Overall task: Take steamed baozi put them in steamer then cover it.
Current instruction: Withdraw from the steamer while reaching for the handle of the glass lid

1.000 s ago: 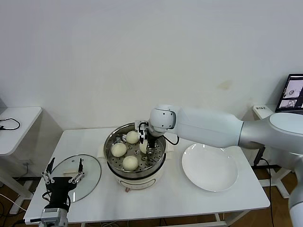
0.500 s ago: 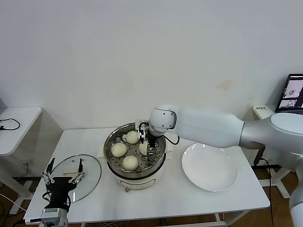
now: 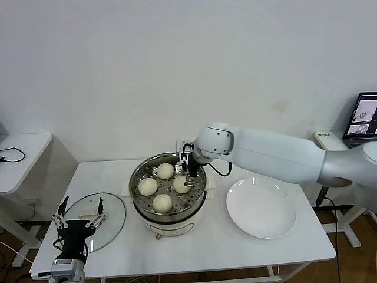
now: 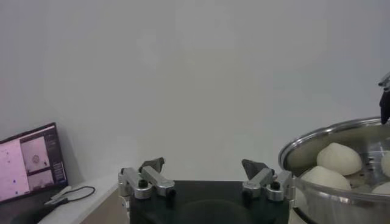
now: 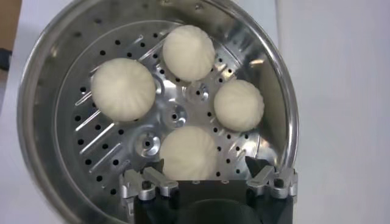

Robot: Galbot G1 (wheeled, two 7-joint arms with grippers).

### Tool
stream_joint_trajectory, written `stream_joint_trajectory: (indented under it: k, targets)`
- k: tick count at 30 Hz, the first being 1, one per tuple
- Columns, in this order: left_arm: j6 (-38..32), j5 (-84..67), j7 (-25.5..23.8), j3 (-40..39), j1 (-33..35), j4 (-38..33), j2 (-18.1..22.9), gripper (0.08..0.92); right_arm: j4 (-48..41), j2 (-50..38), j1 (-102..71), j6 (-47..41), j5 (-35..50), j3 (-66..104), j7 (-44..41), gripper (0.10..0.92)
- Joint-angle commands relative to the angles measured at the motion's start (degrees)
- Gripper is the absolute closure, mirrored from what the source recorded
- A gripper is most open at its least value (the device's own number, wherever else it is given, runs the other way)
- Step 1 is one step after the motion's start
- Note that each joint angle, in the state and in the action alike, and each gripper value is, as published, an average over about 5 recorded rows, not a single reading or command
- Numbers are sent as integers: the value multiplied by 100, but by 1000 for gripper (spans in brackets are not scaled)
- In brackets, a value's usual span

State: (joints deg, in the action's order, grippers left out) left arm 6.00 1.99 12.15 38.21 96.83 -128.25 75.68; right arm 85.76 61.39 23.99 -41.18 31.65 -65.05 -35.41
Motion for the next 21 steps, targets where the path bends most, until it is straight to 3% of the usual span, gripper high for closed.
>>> stream_joint_trajectory:
  k: [1,11,21]
  targets:
    - [-23,6,11,-20,-8,20,7,177,1240,-1283,-907,382,401,1054,1737,203]
    - [-253,68,81,-69,14,147,62,177,1408,-1885,-4728,2611,-596,4756,3045,202]
    - [-392,393,159,-148,-43,480,88,177,1646,-372,-8756,4516,-1811,9322,2824,202]
